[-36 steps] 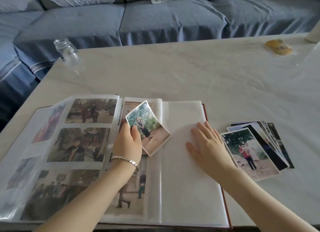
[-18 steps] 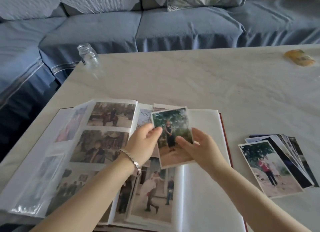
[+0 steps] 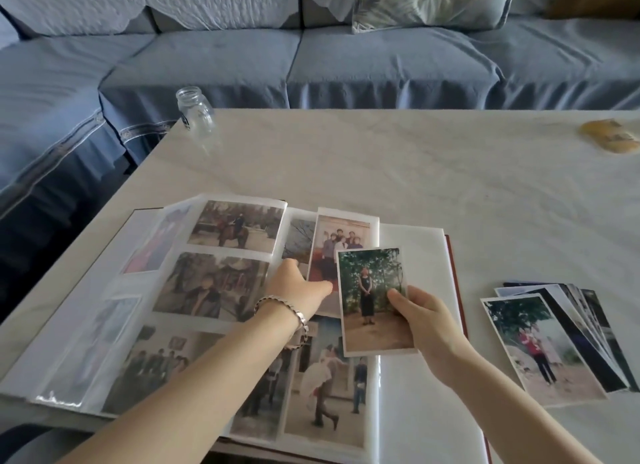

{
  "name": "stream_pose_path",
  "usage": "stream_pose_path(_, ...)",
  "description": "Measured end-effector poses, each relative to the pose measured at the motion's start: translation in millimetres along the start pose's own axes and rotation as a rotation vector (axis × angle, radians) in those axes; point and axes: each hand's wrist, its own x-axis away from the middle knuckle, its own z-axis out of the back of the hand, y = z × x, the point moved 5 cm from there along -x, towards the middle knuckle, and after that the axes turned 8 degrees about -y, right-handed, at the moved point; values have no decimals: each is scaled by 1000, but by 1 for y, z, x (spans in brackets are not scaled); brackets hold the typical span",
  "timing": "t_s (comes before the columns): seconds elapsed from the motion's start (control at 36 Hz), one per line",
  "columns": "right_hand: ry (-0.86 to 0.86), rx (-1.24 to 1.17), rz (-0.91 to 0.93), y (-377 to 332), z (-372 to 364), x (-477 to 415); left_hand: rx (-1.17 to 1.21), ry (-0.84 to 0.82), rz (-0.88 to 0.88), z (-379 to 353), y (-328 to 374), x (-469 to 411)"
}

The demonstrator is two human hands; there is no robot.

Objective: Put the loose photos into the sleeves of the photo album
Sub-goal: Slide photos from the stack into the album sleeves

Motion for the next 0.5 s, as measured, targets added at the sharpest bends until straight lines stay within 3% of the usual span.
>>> stream_pose_path(0.19,7,-5,16,1,-6,-1,38,-61,36,-1,-2,-4)
stream_pose_path(0.31,6,-17,36,2,-5,0,0,-82,-57,0,3,-4)
stream_pose_path(0.5,10,29,133,-10,-6,5,-68,202,-104,67,-10,1)
